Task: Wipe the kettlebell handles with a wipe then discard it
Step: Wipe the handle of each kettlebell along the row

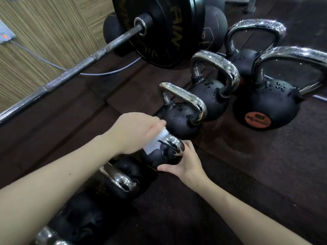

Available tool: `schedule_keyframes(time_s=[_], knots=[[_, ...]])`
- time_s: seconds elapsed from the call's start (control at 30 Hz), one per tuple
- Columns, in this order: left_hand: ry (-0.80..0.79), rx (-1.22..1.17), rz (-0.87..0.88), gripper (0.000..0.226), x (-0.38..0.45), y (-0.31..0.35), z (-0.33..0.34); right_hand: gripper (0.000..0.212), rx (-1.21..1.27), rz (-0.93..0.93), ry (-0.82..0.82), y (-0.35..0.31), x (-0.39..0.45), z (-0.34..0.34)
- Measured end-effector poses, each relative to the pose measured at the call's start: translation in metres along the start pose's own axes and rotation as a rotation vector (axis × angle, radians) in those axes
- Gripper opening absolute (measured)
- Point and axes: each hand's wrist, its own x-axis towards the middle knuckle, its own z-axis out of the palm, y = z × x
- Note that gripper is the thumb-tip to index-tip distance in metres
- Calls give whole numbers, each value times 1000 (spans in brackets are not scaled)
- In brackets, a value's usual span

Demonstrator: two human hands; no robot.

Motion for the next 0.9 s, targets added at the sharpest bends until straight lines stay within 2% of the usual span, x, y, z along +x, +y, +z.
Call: schedule_keyframes(time_s=[0.1,0.17,0.23,0.37,0.47,0.53,0.63,0.7,0.8,0.9], knots=[[3,-494,-375,37,-10,-21,-1,99,14,3,-9,-1,-2,-2],[27,-680,-508,39,-15,-19,0,100,23,7,-16,-2,-2,-3],[28,-550,-460,41,-21,-12,2,101,32,1,-15,-3,-2,-2],[52,-106,-204,28,-37,0,6,102,39,-10,-4,-1,-1,0],[5,118,-50,40,-35,11,10,102,40,-3,6,1,-2,-2],[35,151,21,44,-27,24,10,94,9,-14,13,-2,-4,-2],[65,300,147,40,-9,47,21,67,-60,-60,4,-1,-5,-1],[30,351,171,36,5,58,29,50,-97,-70,-14,-1,-5,-5],[28,317,122,39,19,60,30,71,-49,-49,-45,0,-4,-2],[-31,295,56,41,24,55,15,78,52,-23,-10,-6,-1,0]])
